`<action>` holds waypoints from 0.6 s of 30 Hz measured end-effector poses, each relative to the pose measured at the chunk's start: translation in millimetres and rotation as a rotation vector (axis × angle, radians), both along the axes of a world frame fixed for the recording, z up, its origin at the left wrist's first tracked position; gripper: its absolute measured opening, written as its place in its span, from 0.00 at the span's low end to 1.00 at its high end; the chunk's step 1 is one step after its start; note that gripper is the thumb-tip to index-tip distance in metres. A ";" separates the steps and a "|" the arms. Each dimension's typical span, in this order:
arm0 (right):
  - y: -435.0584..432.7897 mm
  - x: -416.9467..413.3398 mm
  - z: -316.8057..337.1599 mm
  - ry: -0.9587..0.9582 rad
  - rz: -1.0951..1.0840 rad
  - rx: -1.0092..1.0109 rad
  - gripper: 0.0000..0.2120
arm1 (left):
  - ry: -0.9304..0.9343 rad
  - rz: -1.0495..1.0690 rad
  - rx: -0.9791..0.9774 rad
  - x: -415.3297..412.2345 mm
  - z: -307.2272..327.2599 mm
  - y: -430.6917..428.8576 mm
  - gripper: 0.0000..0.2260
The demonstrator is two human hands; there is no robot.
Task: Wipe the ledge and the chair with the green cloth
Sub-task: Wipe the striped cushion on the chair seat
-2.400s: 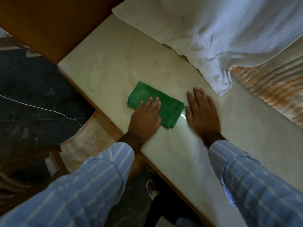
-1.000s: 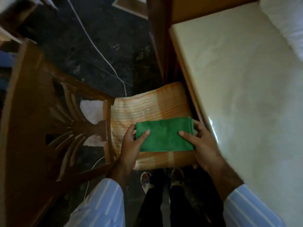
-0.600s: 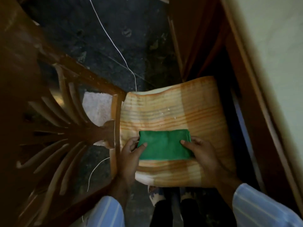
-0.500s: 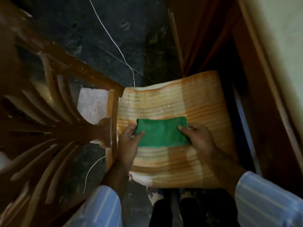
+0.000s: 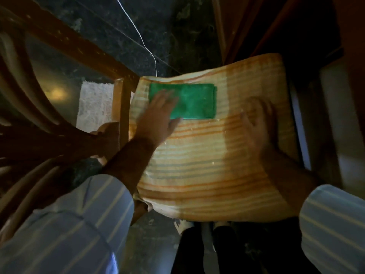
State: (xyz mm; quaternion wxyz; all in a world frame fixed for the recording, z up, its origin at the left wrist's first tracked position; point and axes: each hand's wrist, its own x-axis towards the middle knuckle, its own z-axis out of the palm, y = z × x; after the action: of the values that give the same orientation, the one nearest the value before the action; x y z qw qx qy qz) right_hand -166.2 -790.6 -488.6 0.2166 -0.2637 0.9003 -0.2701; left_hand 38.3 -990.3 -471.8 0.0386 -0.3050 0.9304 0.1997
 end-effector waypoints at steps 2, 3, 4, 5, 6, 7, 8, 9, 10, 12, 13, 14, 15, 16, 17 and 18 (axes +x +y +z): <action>31.9 -3.9 -16.5 0.235 0.162 0.142 0.25 | -0.106 -0.156 0.003 -3.9 -10.0 3.9 0.31; 44.2 -3.7 -23.8 0.310 0.226 0.177 0.27 | -0.148 -0.180 -0.016 -6.3 -14.9 3.9 0.33; 53.3 -2.5 -30.6 0.376 0.273 0.199 0.29 | -0.174 -0.181 -0.033 -8.7 -18.8 1.8 0.33; 59.6 -1.7 -37.1 0.436 0.302 0.209 0.30 | -0.188 -0.176 -0.050 -11.4 -21.8 -0.6 0.33; 63.4 -0.9 -42.9 0.487 0.310 0.213 0.31 | -0.191 -0.176 -0.072 -13.7 -24.0 -3.3 0.32; 64.6 0.3 -46.8 0.520 0.302 0.213 0.31 | -0.188 -0.183 -0.104 -15.7 -25.2 -5.0 0.31; 64.8 1.1 -50.8 0.537 0.289 0.209 0.31 | -0.183 -0.192 -0.139 -17.9 -26.4 -5.6 0.29; 64.4 1.5 -54.5 0.555 0.276 0.206 0.30 | -0.182 -0.199 -0.166 -20.6 -26.6 -5.8 0.27; 64.8 1.7 -57.8 0.576 0.265 0.205 0.30 | -0.179 -0.202 -0.179 -24.1 -26.4 -4.8 0.25; 65.9 2.2 -62.7 0.609 0.251 0.202 0.29 | -0.172 -0.201 -0.181 -31.0 -25.9 -1.9 0.21; 66.7 2.3 -64.2 0.617 0.251 0.203 0.29 | -0.169 -0.206 -0.182 -32.8 -26.5 -1.0 0.20; 67.1 2.5 -65.3 0.628 0.253 0.206 0.29 | -0.162 -0.212 -0.184 -33.6 -27.0 -1.0 0.21; 67.0 2.8 -66.0 0.641 0.257 0.210 0.29 | -0.154 -0.213 -0.183 -32.6 -27.2 -0.7 0.21; 66.5 3.4 -66.9 0.651 0.259 0.214 0.29 | -0.144 -0.206 -0.179 -28.7 -27.4 -0.2 0.22; 65.6 3.4 -67.4 0.653 0.261 0.215 0.29 | -0.141 -0.199 -0.175 -22.6 -26.7 2.4 0.22; 65.4 3.1 -67.4 0.651 0.263 0.211 0.29 | -0.145 -0.190 -0.170 -14.0 -25.5 7.8 0.22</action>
State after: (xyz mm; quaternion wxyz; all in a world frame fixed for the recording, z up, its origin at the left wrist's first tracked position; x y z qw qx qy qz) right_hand -163.1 -725.3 -556.0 -0.0221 -0.4256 0.9034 -0.0474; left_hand 24.2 -982.6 -497.3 0.0982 -0.2315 0.9634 0.0932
